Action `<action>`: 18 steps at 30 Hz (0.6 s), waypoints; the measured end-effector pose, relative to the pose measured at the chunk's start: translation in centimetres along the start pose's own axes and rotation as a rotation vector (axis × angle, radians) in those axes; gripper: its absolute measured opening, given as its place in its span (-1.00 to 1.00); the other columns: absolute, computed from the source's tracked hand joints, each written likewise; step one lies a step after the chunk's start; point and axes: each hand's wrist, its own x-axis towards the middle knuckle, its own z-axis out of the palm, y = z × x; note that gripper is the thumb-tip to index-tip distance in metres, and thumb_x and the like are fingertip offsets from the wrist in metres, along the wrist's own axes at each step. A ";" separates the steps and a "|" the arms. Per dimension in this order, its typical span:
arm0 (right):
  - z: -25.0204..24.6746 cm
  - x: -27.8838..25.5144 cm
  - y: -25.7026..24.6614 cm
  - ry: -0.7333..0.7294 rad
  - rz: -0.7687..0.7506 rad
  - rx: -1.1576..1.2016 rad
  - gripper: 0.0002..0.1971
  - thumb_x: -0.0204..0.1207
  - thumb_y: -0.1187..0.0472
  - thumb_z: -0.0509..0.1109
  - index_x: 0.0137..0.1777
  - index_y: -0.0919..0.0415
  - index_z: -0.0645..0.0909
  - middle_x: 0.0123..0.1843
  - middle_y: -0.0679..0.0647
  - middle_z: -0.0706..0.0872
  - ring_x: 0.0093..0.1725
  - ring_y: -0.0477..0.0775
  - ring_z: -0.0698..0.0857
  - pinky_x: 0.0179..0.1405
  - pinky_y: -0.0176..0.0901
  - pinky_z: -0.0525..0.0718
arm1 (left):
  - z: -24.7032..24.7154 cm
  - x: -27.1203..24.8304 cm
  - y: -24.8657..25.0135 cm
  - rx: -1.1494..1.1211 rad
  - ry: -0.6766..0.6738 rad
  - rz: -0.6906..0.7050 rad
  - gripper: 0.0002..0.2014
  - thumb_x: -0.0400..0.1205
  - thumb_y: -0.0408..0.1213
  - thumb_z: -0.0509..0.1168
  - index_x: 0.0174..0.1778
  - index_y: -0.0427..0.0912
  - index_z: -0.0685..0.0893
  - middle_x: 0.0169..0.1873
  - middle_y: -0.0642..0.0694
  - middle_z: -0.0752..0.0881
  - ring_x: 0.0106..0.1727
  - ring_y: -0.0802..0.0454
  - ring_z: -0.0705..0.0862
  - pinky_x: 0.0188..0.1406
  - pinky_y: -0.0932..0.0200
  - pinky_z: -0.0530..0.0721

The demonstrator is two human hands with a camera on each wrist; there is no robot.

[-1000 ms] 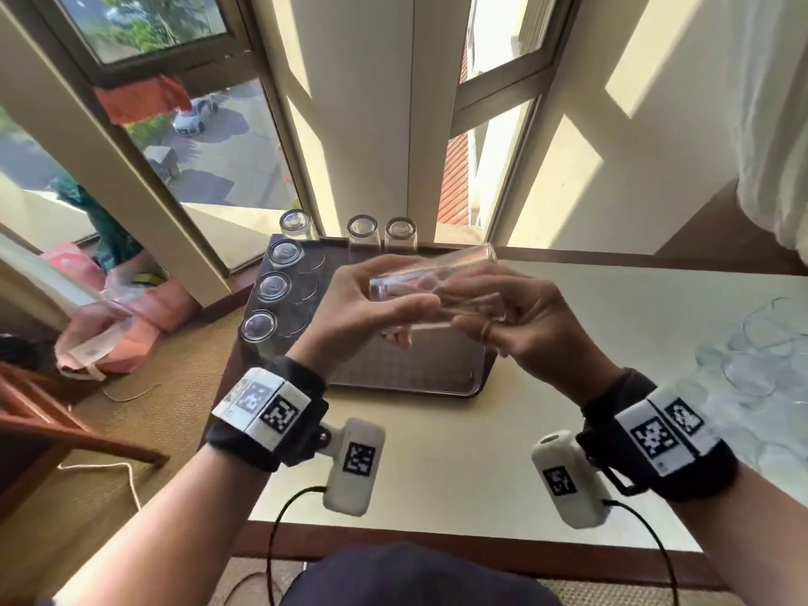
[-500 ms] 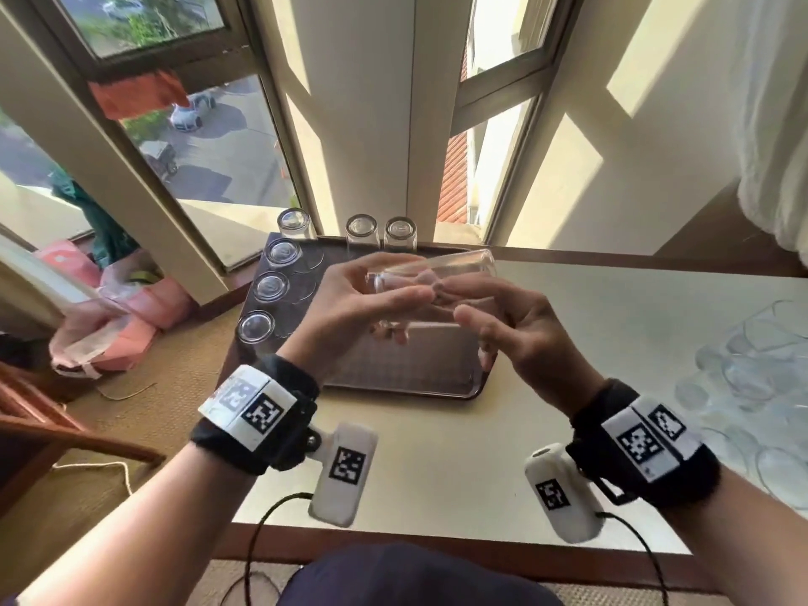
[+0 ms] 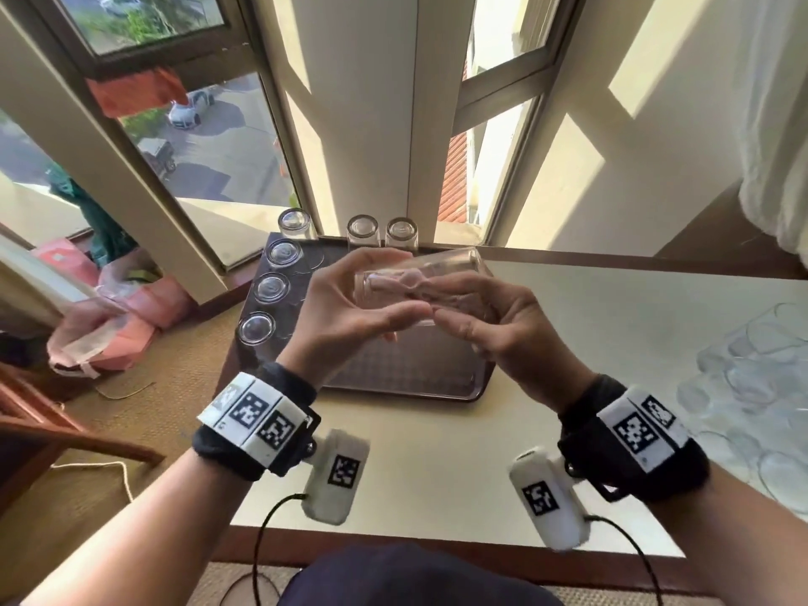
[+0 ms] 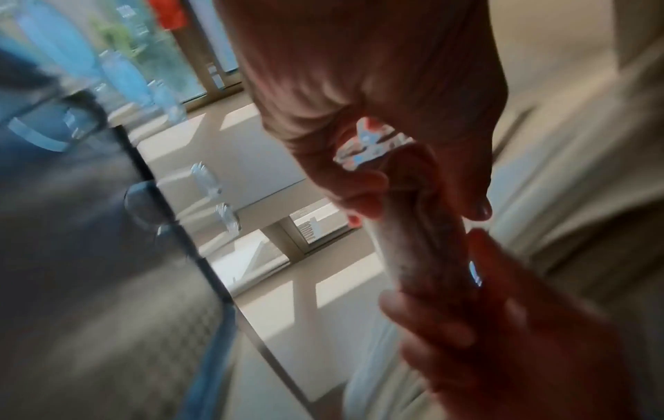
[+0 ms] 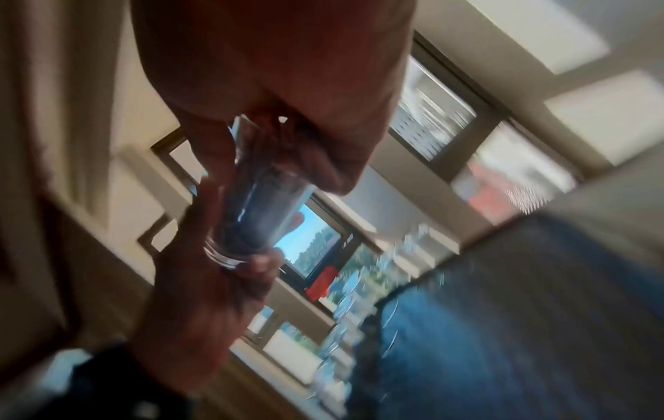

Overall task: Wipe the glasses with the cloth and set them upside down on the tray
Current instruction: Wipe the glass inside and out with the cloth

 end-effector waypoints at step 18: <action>0.2 -1.7 0.7 0.007 0.337 0.381 -0.80 0.51 0.20 0.36 0.04 0.07 0.79 -0.43 -0.06 0.53 -0.50 -0.06 0.30 -0.58 -0.28 0.42 | -1.2 0.6 -0.5 0.415 -0.210 0.498 -0.37 0.39 -0.06 0.67 0.27 -0.21 0.57 0.16 -0.21 0.74 0.19 -0.10 0.76 0.23 0.06 0.71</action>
